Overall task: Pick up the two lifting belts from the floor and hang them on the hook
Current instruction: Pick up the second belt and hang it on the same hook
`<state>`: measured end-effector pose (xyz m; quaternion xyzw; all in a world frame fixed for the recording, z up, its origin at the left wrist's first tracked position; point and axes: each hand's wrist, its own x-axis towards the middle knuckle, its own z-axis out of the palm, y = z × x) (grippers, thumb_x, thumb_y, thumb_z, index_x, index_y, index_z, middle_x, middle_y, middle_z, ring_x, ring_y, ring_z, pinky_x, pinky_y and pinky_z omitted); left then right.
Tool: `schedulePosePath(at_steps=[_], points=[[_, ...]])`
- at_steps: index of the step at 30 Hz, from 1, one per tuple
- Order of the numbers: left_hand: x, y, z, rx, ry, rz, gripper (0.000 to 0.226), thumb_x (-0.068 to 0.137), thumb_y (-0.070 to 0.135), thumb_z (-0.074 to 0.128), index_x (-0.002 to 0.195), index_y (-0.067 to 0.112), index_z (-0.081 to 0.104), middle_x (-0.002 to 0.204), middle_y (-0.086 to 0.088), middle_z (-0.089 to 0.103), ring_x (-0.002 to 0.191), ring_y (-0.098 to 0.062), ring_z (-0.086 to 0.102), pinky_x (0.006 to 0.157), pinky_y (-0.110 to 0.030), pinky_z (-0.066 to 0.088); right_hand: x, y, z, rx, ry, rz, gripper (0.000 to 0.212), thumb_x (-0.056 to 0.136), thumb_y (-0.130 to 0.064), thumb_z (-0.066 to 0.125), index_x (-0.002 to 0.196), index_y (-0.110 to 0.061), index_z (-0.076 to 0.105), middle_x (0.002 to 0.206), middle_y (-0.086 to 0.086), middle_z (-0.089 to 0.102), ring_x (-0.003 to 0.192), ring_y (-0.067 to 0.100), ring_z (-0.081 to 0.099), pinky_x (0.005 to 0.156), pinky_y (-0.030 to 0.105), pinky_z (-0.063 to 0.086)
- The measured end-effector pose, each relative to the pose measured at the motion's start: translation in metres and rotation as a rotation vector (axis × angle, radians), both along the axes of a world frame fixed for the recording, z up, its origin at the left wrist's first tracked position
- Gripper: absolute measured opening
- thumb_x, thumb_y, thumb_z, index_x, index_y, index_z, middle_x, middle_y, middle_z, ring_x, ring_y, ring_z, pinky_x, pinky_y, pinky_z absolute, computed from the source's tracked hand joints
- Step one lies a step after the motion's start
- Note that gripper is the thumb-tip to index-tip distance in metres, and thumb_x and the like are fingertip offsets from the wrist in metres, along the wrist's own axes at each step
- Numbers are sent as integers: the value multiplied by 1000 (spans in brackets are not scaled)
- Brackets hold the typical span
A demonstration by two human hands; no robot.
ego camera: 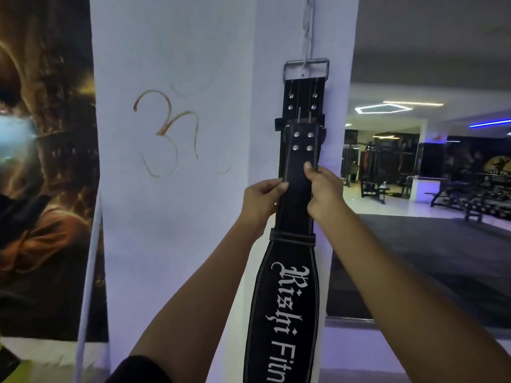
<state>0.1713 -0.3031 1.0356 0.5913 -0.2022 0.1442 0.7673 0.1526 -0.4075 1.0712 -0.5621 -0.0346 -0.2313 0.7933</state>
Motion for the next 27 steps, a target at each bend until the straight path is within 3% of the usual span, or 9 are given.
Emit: schedulePosePath(at_steps=[2,6,8,12,15,19,22,27], points=[[0,-7,7,-19,-7,30,25,87,4,62,109,-7,64,97,-19,68,88,-29,66,89,-47,55,-1,-11,6,-27,-10,25,18,91,-16,58,104,-5,64,105,11,65,87,21,60,93,40,51],[-1,-24,15,-37,-28,55,21,87,5,62,105,-4,66,94,-16,69,85,-25,66,88,-44,55,-2,-22,8,-48,48,59,23,93,-8,52,114,-5,61,103,13,64,92,28,61,89,48,53],[0,-27,13,-24,-40,58,24,88,12,62,109,-1,66,102,-15,70,90,-25,68,86,-41,56,-2,-24,12,-24,55,38,19,92,-6,53,108,-8,63,106,14,65,93,30,62,88,50,53],[-8,-26,-8,195,-77,-70,24,92,25,58,104,7,67,93,-6,71,82,-15,68,72,-24,56,0,-32,20,-19,50,14,16,90,-5,55,82,-15,64,100,10,68,95,27,63,93,49,52],[-13,-29,-33,240,36,-169,36,89,33,60,109,3,65,98,-12,71,88,-24,70,80,-32,58,0,-38,26,-29,8,12,25,90,-2,53,73,-19,61,82,1,64,85,20,60,97,47,50],[-10,-24,-56,283,39,-163,31,87,24,64,112,5,62,103,-12,72,91,-24,71,79,-31,58,-2,-42,40,-48,-49,-3,29,89,-1,55,71,-23,62,95,2,66,100,22,59,101,47,48],[-11,-22,-70,259,85,-207,18,88,19,63,103,9,65,96,-11,71,84,-23,70,73,-29,58,-4,-45,47,-62,-61,-20,29,87,-1,56,71,-24,62,100,2,66,110,26,60,101,46,47],[-11,-19,-76,238,116,-261,27,85,17,67,109,6,64,102,-16,71,95,-32,69,85,-39,57,-10,-47,52,-43,-62,-2,30,88,0,55,70,-22,62,87,-2,65,99,21,59,100,45,49]])
